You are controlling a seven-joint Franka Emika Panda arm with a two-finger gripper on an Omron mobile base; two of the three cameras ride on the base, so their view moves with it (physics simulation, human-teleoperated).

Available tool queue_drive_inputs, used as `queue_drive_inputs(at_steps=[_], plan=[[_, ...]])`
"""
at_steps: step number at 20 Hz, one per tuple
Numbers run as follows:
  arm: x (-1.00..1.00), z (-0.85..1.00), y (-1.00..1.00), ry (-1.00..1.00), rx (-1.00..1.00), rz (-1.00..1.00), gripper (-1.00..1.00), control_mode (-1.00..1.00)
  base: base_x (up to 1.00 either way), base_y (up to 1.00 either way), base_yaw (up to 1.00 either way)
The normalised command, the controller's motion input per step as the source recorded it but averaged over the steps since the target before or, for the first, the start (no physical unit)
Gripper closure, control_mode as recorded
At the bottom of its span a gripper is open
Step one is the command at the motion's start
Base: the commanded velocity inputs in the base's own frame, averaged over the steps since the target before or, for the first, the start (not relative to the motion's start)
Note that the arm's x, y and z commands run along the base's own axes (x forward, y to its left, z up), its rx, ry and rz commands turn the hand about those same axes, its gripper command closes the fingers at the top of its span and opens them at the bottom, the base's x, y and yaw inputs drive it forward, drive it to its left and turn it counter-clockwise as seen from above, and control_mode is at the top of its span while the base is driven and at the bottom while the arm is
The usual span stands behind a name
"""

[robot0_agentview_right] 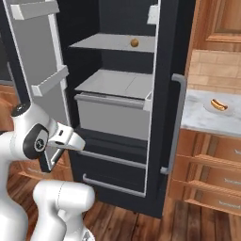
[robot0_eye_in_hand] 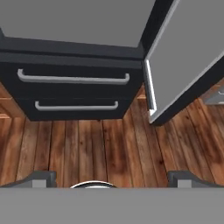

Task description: Place the cold items (apple and peach) from the fridge in one tupperware on the dining counter. Place the warm items (kebab skewer and hot dog) in the stove area in another tupperware.

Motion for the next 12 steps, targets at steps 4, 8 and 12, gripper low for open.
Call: queue_drive_inputs(at_steps=[4, 8, 12], plan=[[0.0, 0.0, 0.0, 0.0, 0.0, 0.0, -1.0, 1.0, 0.63, 0.0, 0.0], [0.0, 0.0, 0.0, 0.0, 0.0, 0.0, -1.0, 1.0, 0.59, 0.0, -0.04], [0.0, 0.0, 0.0, 0.0, 0.0, 0.0, -1.0, 1.0, 0.55, 0.0, -0.12]])
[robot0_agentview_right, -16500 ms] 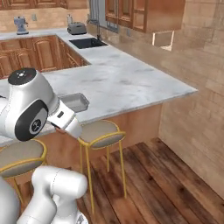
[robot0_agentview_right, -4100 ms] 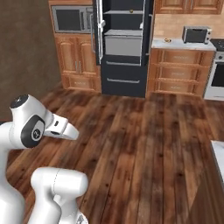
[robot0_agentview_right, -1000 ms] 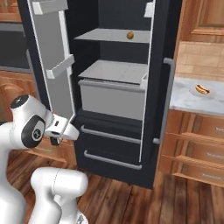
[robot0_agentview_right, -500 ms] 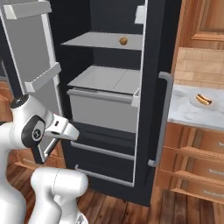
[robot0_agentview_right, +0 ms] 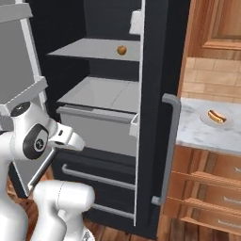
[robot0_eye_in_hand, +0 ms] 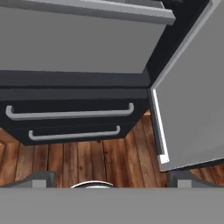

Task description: Place the cold items (apple and peach) from the fridge in one tupperware on the dining counter. Place the warm items (kebab skewer and hot dog) in the stove area in another tupperware.

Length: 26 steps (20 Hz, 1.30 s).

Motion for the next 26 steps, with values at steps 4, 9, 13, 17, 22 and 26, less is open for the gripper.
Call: queue_drive_inputs(at_steps=[4, 9, 13, 17, 22, 26], plan=[[0.0, 0.0, 0.0, 0.0, 0.0, 0.0, -1.0, 1.0, 0.55, 0.03, -0.13], [0.0, 0.0, 0.0, 0.0, 0.0, 0.0, -1.0, 1.0, 0.63, 0.12, -0.07], [0.0, 0.0, 0.0, 0.0, 0.0, 0.0, -1.0, 1.0, 0.61, 0.07, -0.01], [0.0, 0.0, 0.0, 0.0, 0.0, 0.0, -1.0, 1.0, 0.44, 0.04, 0.0], [0.07, 0.14, 0.04, -0.13, 0.07, 0.0, -1.0, -1.0, 0.11, 0.02, 0.0], [0.03, 0.75, 0.02, -0.31, 0.1, 0.0, -1.0, -1.0, 0.0, 0.0, 0.0]])
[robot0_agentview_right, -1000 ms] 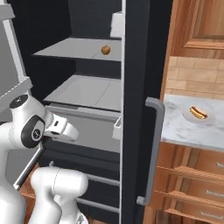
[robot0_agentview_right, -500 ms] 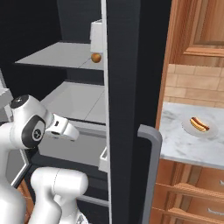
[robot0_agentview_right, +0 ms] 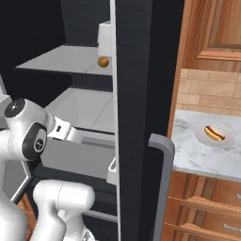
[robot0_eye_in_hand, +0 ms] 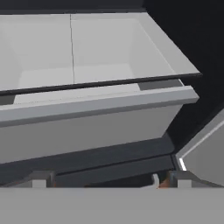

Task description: Place the cold items (apple and peach) from the fridge in one tupperware on the dining counter. Place the warm items (kebab skewer and hot dog) in the stove area in another tupperware.

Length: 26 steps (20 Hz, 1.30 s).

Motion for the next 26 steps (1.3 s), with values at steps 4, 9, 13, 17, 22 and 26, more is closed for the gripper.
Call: queue_drive_inputs(at_steps=[4, 9, 13, 17, 22, 26], plan=[[0.1, 0.97, 0.0, -0.28, 0.08, 0.0, -1.0, -1.0, 0.0, 0.0, 0.0], [0.14, 0.98, 0.0, -0.17, 0.07, 0.0, -1.0, -1.0, 0.0, 0.0, 0.0], [0.03, 1.0, 0.0, -0.02, 0.18, 0.0, -1.0, -1.0, 0.0, 0.0, 0.0], [0.11, 0.91, 0.0, 0.0, 0.11, 0.0, -1.0, -1.0, 0.0, 0.0, 0.0], [0.47, 0.39, 0.0, 0.0, 0.0, 0.0, -1.0, -1.0, 0.0, 0.0, 0.0], [0.53, 0.21, 0.0, 0.0, 0.0, 0.0, -1.0, -1.0, 0.0, 0.0, 0.0]])
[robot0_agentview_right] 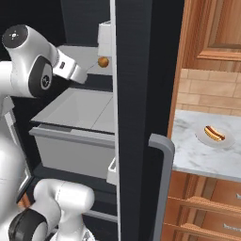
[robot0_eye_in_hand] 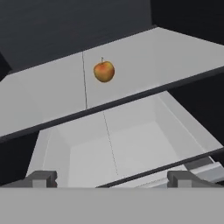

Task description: Place the cold items (apple and peach) from the fridge in one tupperware on the dining counter. Place the warm items (kebab skewer and hot dog) in the stove area in another tupperware.

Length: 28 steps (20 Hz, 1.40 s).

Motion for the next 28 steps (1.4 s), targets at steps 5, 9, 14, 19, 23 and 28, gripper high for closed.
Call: queue_drive_inputs(at_steps=[5, 9, 14, 19, 23, 28], plan=[[0.58, 0.0, 0.0, 0.0, 0.0, 0.0, -1.0, -1.0, 0.0, 0.0, 0.0], [0.57, -0.03, -0.09, 0.0, 0.0, 0.0, -1.0, -1.0, 0.0, 0.0, 0.0], [0.64, -0.15, -0.24, 0.02, 0.0, 0.0, -1.0, -1.0, 0.0, 0.0, 0.0], [0.63, -0.2, -0.11, 0.11, 0.0, 0.0, -1.0, -1.0, 0.0, 0.0, 0.0], [0.66, -0.09, -0.01, 0.12, 0.0, 0.0, -1.0, -1.0, 0.0, 0.0, 0.0], [0.62, -0.04, -0.02, 0.1, 0.0, 0.0, -1.0, -1.0, 0.0, 0.0, 0.0]])
